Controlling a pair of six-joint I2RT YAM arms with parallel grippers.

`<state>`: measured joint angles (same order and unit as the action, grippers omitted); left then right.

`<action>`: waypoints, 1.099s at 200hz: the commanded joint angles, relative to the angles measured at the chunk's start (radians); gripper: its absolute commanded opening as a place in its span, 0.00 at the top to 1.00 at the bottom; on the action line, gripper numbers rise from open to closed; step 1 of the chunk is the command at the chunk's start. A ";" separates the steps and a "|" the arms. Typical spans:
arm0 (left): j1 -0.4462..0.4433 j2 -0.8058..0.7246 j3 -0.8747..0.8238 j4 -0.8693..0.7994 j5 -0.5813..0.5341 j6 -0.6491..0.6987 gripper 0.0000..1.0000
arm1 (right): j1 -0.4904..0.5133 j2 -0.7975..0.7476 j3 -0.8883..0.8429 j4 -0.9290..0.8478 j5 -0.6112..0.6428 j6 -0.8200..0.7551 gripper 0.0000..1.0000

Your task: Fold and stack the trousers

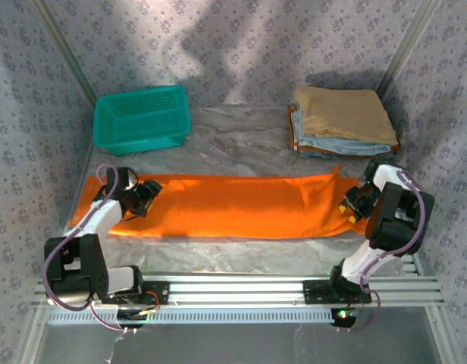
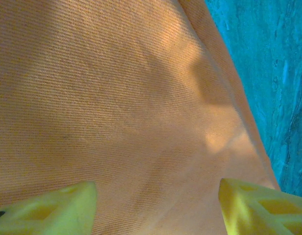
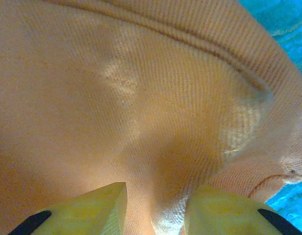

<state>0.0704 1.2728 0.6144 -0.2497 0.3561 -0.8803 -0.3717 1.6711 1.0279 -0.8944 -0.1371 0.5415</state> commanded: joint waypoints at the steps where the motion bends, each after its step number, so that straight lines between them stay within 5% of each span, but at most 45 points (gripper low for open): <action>1: -0.006 0.000 -0.010 0.011 0.024 -0.001 0.33 | 0.018 -0.007 0.055 -0.042 -0.017 -0.018 0.61; 113: -0.009 -0.003 -0.025 0.021 0.025 0.001 0.33 | 0.032 0.054 0.036 -0.032 0.003 -0.026 0.61; 159: -0.009 -0.012 -0.019 0.013 0.028 0.004 0.33 | 0.030 0.049 0.007 -0.051 0.026 -0.034 0.75; 189: -0.009 -0.021 -0.018 0.012 0.026 0.001 0.33 | 0.023 -0.001 -0.016 -0.050 0.039 -0.018 1.00; 220: -0.009 -0.041 0.002 -0.007 0.027 -0.002 0.33 | 0.004 -0.152 0.029 -0.120 0.148 0.054 1.00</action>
<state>0.0689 1.2675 0.5968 -0.2352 0.3710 -0.8803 -0.3504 1.6585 1.0256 -0.9283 -0.0937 0.5308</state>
